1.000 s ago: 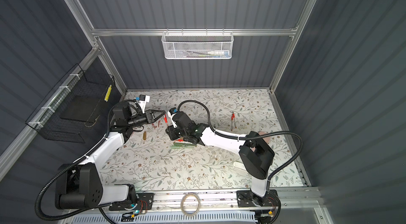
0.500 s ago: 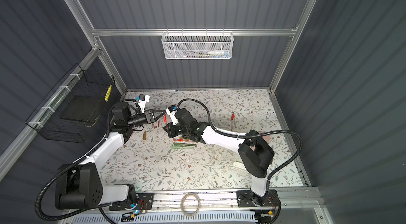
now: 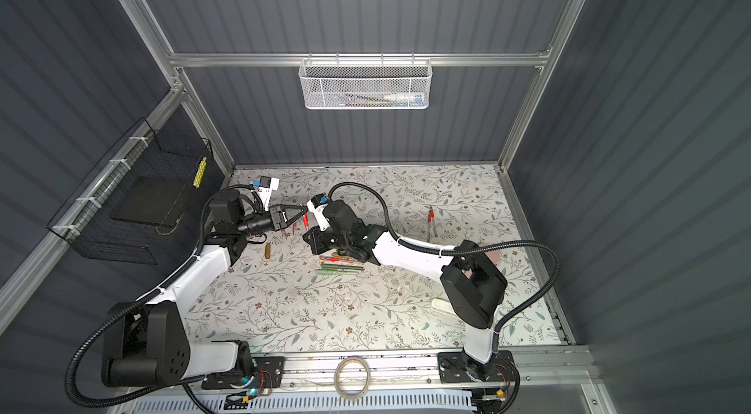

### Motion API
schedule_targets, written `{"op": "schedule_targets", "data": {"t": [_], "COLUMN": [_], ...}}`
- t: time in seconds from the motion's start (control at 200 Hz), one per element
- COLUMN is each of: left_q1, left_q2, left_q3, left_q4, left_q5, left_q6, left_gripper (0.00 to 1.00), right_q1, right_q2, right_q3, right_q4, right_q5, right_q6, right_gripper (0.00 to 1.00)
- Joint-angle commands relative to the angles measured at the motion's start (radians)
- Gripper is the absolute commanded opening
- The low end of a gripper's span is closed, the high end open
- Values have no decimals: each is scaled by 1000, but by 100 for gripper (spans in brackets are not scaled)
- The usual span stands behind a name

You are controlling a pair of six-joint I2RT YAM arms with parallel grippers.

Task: Remove pen caps from pens
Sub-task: Open the pen cap on the pen.

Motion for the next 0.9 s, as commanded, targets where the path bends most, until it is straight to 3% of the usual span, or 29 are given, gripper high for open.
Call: {"op": "schedule_targets", "data": {"t": [0.0, 0.21, 0.42, 0.58, 0.896], "left_q1": [2, 10, 49, 57, 36], "left_q2": [-10, -7, 15, 76, 251], "left_q3": [10, 25, 82, 269, 372], "left_q4": [-12, -43, -63, -261, -409], "left_q5": [16, -14, -69, -188, -355], "left_q6": [24, 49, 46, 163, 149], "left_gripper": [0, 0, 0, 0, 0], "right_q1": [4, 10, 47, 79, 57], "right_q2": [24, 24, -60, -128, -262], "right_q3": [37, 0, -214, -342, -448], "right_q4": [-7, -4, 88, 121, 62], "right_q5": [-9, -11, 23, 63, 152], "right_q6": [-10, -3, 46, 66, 56], "right_gripper": [0, 0, 0, 0, 0]}}
